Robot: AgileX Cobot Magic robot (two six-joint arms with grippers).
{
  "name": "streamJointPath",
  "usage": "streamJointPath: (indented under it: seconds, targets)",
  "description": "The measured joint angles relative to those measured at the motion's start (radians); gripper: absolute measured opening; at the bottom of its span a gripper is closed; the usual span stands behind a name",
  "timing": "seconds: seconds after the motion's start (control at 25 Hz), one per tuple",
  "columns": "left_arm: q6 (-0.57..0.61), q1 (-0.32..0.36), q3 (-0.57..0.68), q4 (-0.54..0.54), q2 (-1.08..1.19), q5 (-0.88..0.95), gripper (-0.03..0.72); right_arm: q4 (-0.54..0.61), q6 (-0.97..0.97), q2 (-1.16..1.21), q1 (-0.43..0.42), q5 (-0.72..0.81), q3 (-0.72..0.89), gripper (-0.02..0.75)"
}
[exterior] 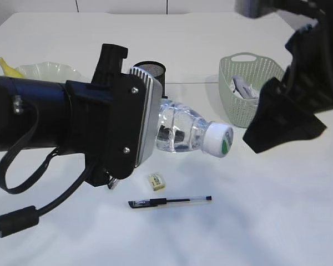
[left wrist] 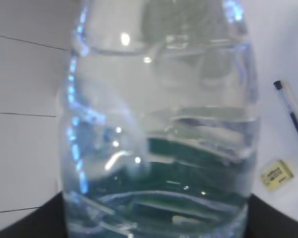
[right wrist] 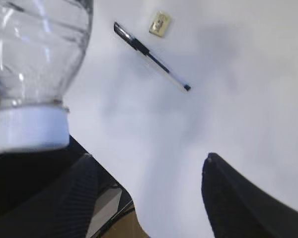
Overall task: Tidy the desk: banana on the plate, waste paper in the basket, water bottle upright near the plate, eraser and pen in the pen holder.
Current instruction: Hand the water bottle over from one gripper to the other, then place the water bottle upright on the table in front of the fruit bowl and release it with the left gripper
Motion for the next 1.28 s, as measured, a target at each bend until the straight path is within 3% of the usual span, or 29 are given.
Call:
streamJointPath:
  seconds: [0.32,0.56,0.96,1.28]
  targets:
    - [0.000,0.000,0.000,-0.215,0.000,-0.016,0.391,-0.034,0.102,-0.133,-0.055,-0.098,0.170,0.491]
    - [0.000,0.000,0.000,-0.332,0.000,-0.029,0.391,-0.178,0.246,-0.269,-0.060,-0.137,0.235,0.491]
    - [0.000,0.000,0.000,-0.470,0.000,-0.033,0.391,-0.388,0.481,-0.449,-0.060,-0.122,0.244,0.491]
    - [0.000,0.000,0.000,-0.666,0.000,-0.065,0.391,-0.421,0.496,-0.453,-0.060,-0.100,0.244,0.491]
